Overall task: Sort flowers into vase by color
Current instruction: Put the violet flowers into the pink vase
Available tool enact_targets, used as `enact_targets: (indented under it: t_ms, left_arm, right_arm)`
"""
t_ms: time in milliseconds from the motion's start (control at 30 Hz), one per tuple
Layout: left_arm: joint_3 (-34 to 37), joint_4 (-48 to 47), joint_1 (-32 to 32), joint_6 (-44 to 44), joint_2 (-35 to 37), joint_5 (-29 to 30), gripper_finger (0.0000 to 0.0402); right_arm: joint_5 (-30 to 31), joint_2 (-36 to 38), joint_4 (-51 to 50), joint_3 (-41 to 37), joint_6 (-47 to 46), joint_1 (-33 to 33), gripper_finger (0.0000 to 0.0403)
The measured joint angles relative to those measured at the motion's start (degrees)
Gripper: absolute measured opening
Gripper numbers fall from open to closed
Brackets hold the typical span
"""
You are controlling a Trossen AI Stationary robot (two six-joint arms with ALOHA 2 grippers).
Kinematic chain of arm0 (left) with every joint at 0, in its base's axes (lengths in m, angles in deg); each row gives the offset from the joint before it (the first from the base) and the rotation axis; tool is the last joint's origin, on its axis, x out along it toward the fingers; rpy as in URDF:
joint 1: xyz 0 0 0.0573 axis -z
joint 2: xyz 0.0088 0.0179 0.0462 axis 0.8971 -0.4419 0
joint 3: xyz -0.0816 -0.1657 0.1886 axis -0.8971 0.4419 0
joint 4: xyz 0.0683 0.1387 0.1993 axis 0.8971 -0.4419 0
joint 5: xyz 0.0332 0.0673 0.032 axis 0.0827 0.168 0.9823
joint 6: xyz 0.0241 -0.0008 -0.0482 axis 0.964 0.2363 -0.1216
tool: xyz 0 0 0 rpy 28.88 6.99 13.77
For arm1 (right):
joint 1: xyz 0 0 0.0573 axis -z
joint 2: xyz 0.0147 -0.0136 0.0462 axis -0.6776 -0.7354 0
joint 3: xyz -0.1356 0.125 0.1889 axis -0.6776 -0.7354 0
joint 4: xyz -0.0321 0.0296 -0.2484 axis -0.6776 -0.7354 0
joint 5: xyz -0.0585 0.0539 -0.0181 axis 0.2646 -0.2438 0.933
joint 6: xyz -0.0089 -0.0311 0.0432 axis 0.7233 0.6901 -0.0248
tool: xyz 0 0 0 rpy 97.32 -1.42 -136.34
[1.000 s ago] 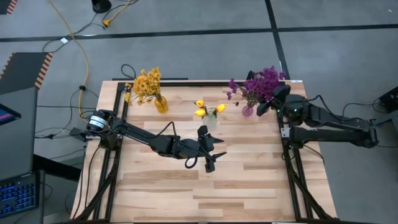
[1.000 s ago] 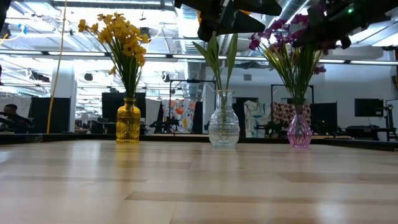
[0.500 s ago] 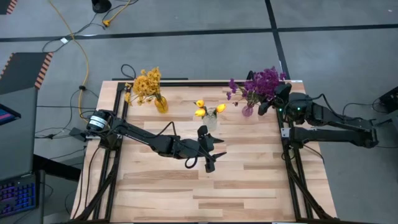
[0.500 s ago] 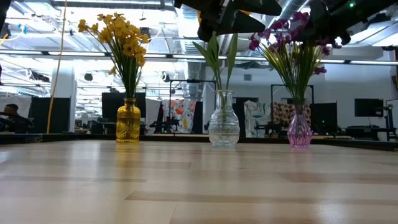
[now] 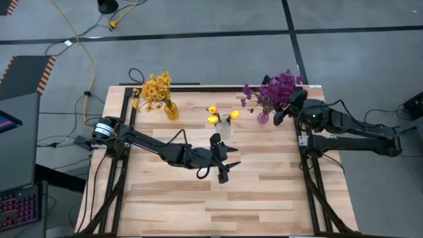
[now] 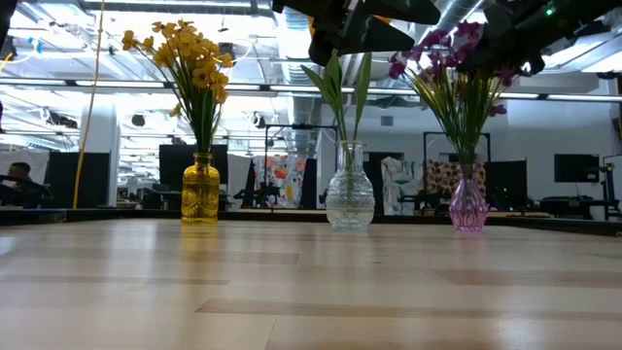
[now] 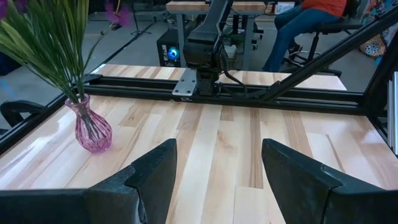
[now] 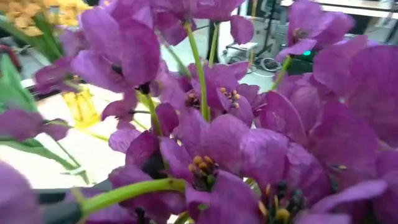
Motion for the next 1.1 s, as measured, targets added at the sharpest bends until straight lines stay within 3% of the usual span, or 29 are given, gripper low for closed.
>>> enact_targets:
  t_ms: [200,500,1100]
  left_arm:
    - [0.0,0.0,0.0,-0.1,0.5,0.0,0.0224]
    - [0.0,-0.5,0.0,1.8,1.2,-0.7,0.0224]
    - [0.0,-0.5,0.0,1.7,1.2,-0.7,0.0224]
  right_arm:
    - [-1.4,0.0,-0.2,0.0,0.4,0.0,0.0261]
    - [-2.4,0.1,-8.7,0.0,-0.6,0.0,0.0261]
    - [-5.9,4.5,-10.4,0.0,-4.7,0.0,0.0261]
